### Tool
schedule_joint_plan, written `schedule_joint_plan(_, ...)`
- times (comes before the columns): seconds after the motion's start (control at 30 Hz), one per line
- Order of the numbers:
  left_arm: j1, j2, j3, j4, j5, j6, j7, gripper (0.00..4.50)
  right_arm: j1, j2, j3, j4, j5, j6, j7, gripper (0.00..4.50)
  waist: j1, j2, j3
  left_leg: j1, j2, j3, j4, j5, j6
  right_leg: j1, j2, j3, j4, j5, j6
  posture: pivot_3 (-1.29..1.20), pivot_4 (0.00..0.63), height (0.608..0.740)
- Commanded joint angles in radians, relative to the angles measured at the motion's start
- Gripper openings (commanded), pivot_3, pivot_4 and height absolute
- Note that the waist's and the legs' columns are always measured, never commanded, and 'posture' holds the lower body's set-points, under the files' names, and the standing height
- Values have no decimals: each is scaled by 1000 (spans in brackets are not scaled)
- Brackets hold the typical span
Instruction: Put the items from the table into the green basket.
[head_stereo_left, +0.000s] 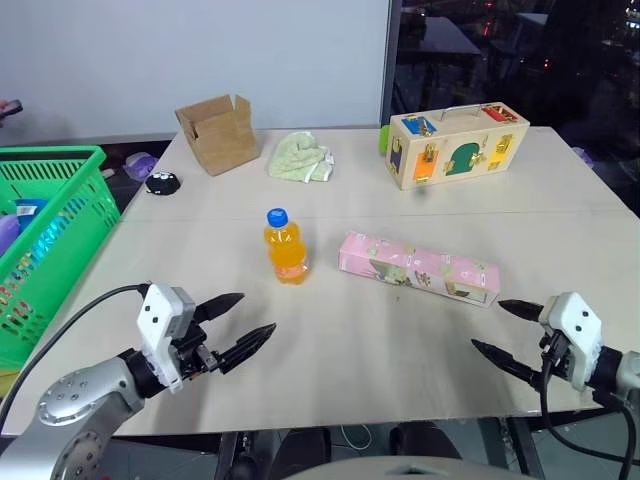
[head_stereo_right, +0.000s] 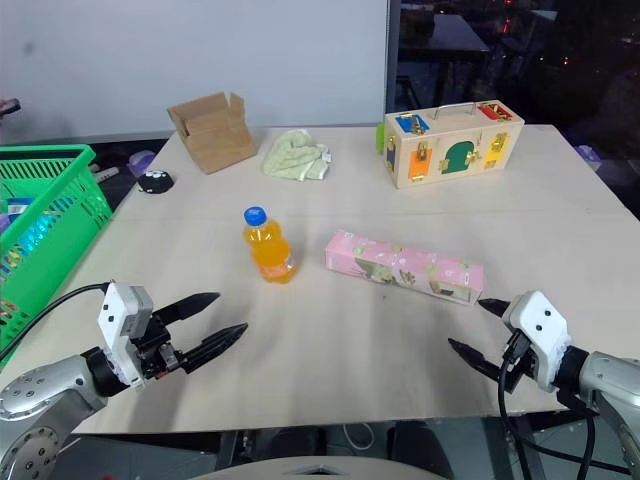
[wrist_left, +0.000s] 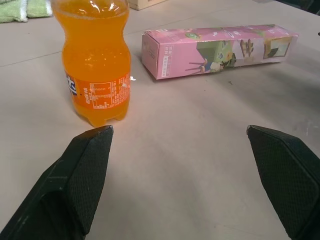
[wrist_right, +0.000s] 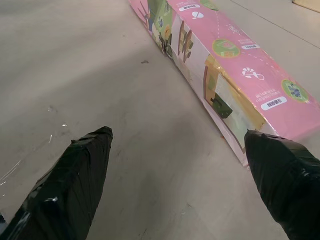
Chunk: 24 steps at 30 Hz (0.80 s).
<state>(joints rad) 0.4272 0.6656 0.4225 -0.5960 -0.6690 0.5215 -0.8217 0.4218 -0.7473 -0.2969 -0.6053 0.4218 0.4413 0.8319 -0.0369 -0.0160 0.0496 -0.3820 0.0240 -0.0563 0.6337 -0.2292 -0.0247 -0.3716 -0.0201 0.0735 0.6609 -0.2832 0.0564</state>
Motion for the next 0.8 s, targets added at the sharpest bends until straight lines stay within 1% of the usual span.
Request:
schedule_joint_plan(0.03, -35, 3, -32, 20, 22, -64, -42, 4450, -66, -17, -16, 5, 6, -5, -5, 4485, 0, 0, 0, 0, 0, 0, 0, 0, 0, 0, 0, 0, 0, 0, 0, -21, 0, 740)
schedule_joint_plan(0.07, -53, 3, -53, 30, 13, -82, -78, 4450, -125, -26, 2, 17, 24, 22, -6, 4485, 0, 0, 0, 1, 0, 0, 0, 0, 0, 0, 0, 0, 0, 0, 0, -28, 0, 740)
schedule_joint_plan(0.17, -67, 13, -63, 30, -29, -113, -169, 4450, -250, -81, 57, 68, -11, 56, 2, 4485, -10, 3, 2, 3, 0, 4, 2, 0, 0, 0, 0, 4, 1, 1, -1, -25, 0, 740)
schedule_joint_plan(0.27, -57, 30, -88, 31, 14, -186, -240, 4450, -387, -123, 123, 143, -31, 106, 13, 4485, -9, -2, 0, 3, 0, 7, 3, 0, 0, -1, 0, 7, 0, 2, -1, -23, 0, 740)
schedule_joint_plan(0.37, -67, 34, -102, 20, 11, -198, -252, 4450, -484, -154, 189, 206, -45, 157, 33, 4485, -4, -2, 0, -1, 0, 9, 2, 0, 1, -4, 0, 8, 0, 2, -1, -12, 0, 740)
schedule_joint_plan(0.47, -79, 41, -123, 17, 13, -207, -269, 4450, -608, -196, 308, 305, -89, 192, 104, 4485, -2, -1, 1, -3, 0, 8, 1, -1, 2, -6, 1, 8, 0, 2, -2, -5, 0, 740)
schedule_joint_plan(0.5, -80, 44, -132, 11, 20, -214, -272, 4450, -644, -201, 340, 335, -104, 182, 127, 4485, -2, 0, 1, -3, 0, 8, 1, -1, 3, -6, 2, 8, 1, 3, -4, 6, 0, 740)
schedule_joint_plan(0.57, -92, 52, -144, -79, -8, -170, -219, 4450, -726, -194, 404, 411, -144, 173, 149, 4485, -2, -1, 1, -3, 0, 7, 0, -1, 3, -7, 2, 8, 0, 3, -4, 18, 0, 740)
schedule_joint_plan(0.7, -101, 62, -156, -259, -62, -91, -97, 4450, -838, -186, 510, 548, -222, 151, 202, 4485, -1, -1, 3, -4, 0, 8, 0, -2, 3, -7, 2, 8, 0, 3, -4, 33, 0, 740)
schedule_joint_plan(0.8, -87, 66, -160, -334, -84, -57, -35, 4450, -903, -171, 561, 633, -255, 134, 250, 4485, -1, -1, 3, -2, 0, 8, 0, -2, 3, -6, 2, 9, 1, 4, -4, 38, 0, 740)
